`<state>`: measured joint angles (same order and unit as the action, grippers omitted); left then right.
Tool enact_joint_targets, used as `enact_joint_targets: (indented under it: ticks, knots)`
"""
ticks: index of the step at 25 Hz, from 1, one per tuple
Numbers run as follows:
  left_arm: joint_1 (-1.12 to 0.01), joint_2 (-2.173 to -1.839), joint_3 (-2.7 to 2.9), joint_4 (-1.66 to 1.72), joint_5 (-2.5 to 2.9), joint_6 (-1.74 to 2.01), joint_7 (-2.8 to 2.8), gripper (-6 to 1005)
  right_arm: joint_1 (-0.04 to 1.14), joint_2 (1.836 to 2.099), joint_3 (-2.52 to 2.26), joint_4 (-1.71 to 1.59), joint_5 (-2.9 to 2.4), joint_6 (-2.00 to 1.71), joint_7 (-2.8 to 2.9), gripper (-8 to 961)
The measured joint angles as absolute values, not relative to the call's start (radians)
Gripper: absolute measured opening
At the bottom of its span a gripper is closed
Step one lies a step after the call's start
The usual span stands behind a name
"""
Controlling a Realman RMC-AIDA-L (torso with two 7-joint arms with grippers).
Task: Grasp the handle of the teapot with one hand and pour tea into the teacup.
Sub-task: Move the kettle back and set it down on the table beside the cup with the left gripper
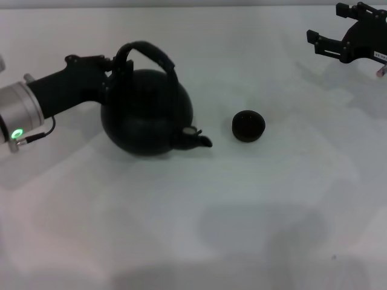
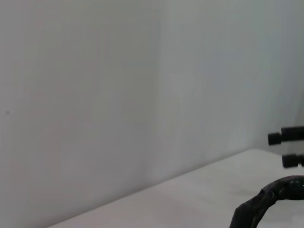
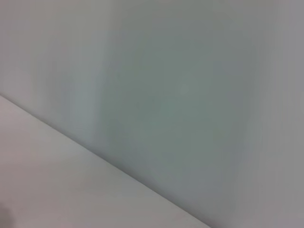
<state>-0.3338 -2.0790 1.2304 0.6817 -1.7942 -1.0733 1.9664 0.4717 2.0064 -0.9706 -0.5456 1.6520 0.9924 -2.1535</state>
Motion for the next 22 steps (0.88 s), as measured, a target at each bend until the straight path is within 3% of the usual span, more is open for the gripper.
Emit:
enact_joint_targets:
  ticks: [22]
  knots:
    - [-0.304, -2.074, 1.228, 0.425, -2.071, -1.187, 2.434, 123, 0.47, 2.008, -1.013, -0.543, 1.652, 0.982, -2.136, 860]
